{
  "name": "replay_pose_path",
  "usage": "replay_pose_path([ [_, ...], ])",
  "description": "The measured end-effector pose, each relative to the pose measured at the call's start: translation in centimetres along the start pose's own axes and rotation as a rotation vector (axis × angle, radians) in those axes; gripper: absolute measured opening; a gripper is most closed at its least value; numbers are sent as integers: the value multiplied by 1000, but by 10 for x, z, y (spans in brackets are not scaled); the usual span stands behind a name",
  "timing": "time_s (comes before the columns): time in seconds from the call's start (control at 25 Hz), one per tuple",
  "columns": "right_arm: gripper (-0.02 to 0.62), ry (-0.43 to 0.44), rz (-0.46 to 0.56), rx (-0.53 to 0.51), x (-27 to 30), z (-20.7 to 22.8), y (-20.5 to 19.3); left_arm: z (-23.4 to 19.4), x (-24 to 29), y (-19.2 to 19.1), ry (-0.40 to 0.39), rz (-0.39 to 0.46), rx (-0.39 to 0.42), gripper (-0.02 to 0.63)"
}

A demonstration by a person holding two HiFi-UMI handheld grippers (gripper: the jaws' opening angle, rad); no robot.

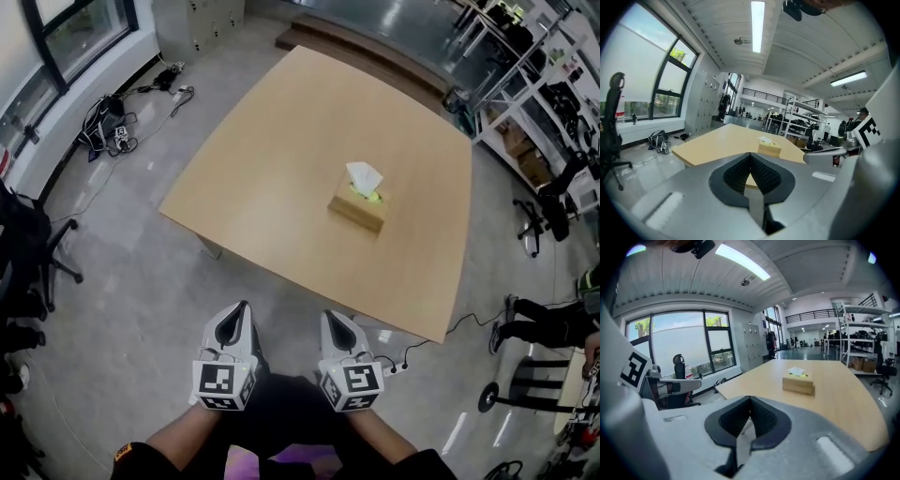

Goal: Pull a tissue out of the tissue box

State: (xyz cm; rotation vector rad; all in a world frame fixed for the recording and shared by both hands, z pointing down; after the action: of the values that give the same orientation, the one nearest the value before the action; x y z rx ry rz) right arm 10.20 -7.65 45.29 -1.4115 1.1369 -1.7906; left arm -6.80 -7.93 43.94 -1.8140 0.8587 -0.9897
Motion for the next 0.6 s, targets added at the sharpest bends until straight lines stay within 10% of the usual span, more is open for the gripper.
replay_pose_path([
  [0.6,-8,-135,10,-3,52,32,30,-38,71,20,-104,-15,39,18],
])
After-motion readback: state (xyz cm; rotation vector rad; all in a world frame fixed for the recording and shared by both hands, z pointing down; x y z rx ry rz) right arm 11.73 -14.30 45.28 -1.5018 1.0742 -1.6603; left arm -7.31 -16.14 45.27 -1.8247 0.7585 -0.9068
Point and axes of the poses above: the fingertips, and each gripper's own axes: x forward along the fingers, z to its right, y out of its top, the point moved 2 cm from there along -x, backward along the fingers, and after that the axes turned 9 degrees about -y, right-handed, at the moved point
